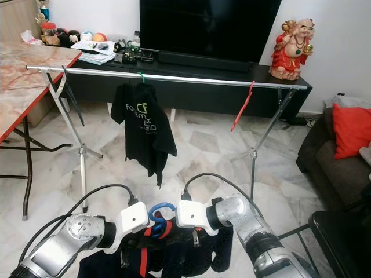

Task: Hang hanger

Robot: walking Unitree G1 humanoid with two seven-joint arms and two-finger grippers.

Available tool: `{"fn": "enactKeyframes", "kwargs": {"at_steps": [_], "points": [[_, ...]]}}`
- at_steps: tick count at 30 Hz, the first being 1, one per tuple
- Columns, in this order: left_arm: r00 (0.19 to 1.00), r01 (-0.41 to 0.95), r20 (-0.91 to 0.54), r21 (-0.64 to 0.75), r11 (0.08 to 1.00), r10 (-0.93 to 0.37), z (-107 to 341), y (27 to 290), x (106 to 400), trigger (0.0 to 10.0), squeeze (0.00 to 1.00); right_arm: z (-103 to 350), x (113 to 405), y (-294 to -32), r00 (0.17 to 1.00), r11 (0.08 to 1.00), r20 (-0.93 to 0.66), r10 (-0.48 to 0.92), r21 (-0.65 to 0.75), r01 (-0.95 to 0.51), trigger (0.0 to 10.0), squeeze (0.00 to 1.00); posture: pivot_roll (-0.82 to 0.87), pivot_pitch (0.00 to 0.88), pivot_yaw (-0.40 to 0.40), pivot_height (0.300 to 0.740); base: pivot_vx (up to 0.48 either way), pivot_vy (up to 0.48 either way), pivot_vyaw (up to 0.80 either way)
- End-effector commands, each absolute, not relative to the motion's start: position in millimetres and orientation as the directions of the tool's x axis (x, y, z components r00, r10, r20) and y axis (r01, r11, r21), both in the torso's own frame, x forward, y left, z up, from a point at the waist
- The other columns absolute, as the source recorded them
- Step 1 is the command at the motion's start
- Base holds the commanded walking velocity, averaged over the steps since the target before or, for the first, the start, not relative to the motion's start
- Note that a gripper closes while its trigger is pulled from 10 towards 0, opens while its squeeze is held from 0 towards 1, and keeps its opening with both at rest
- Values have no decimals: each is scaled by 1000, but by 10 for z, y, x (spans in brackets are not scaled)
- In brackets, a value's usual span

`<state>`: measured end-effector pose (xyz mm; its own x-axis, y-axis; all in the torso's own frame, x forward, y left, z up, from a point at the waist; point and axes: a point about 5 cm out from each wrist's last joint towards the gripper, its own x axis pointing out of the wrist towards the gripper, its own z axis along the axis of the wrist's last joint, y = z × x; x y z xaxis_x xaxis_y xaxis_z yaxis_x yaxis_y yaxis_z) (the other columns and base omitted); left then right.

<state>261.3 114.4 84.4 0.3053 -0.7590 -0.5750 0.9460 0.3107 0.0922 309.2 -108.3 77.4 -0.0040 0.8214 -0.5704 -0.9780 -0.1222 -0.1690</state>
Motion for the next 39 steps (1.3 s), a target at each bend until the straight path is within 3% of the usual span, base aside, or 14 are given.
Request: {"fn": "enactKeyframes", "kwargs": {"at_steps": [1,17,25,26,27,28,29,31,33,34,36,37,38,39], "points": [[325,940,-570,106,325,-754,886,1184,2649,0,0,759,3063,-1089,-26,-140,-573,819,-156,-978,10000,1000,220,0,-71,740,0,0,0],[279,955,-622,99,280,-731,822,1263,2627,0,0,873,3092,-1220,-15,-174,-613,790,-200,-964,10000,1000,181,0,6,740,0,0,0],[336,937,-630,146,318,-700,765,1303,2680,0,0,987,3150,-1337,55,-155,-630,774,-273,-949,10000,980,166,0,12,740,0,0,0],[365,926,-627,169,337,-688,755,1325,2703,0,0,1024,3180,-1370,91,-130,-625,775,-299,-945,10000,106,163,0,13,740,0,0,0],[390,915,-632,186,357,-670,726,1366,2720,0,0,1079,3224,-1430,147,-87,-617,773,-333,-939,10000,0,158,0,17,740,0,0,0],[403,909,-637,196,368,-657,705,1393,2728,0,0,1115,3252,-1469,184,-57,-610,771,-353,-934,10000,0,156,0,18,740,0,0,0],[446,887,-635,220,406,-630,672,1451,2749,0,0,1203,3307,-1587,273,21,-588,761,-399,-917,10000,0,150,0,20,740,0,0,0],[458,880,-633,224,418,-624,664,1465,2755,0,0,1236,3327,-1630,307,54,-576,757,-414,-909,10000,0,149,0,20,740,0,0,0],[484,866,-635,245,437,-603,641,1500,2767,0,0,1317,3378,-1728,395,144,-535,747,-449,-882,10000,0,145,0,22,740,0,0,0],[518,844,-627,262,468,-582,617,1531,2778,0,0,1373,3423,-1857,507,260,-484,713,-489,-833,10000,0,142,0,24,740,0,0,0],[540,829,-621,272,489,-569,608,1547,2789,0,0,1383,3437,-1903,552,315,-457,697,-497,-808,10000,0,140,0,27,740,0,0,0],[567,808,-610,281,518,-553,604,1565,2805,0,0,1387,3454,-1957,604,392,-417,679,-490,-779,10000,0,138,0,28,740,0,0,0],[634,752,-587,316,578,-504,593,1616,2849,0,0,1334,3476,-2078,716,555,-344,608,-461,-693,10000,0,134,0,32,740,0,0,0],[662,726,-578,337,600,-477,581,1642,2870,1843,0,1277,3474,-2135,760,619,-327,561,-444,-648,10000,0,134,0,33,740,0,0,0]]}}
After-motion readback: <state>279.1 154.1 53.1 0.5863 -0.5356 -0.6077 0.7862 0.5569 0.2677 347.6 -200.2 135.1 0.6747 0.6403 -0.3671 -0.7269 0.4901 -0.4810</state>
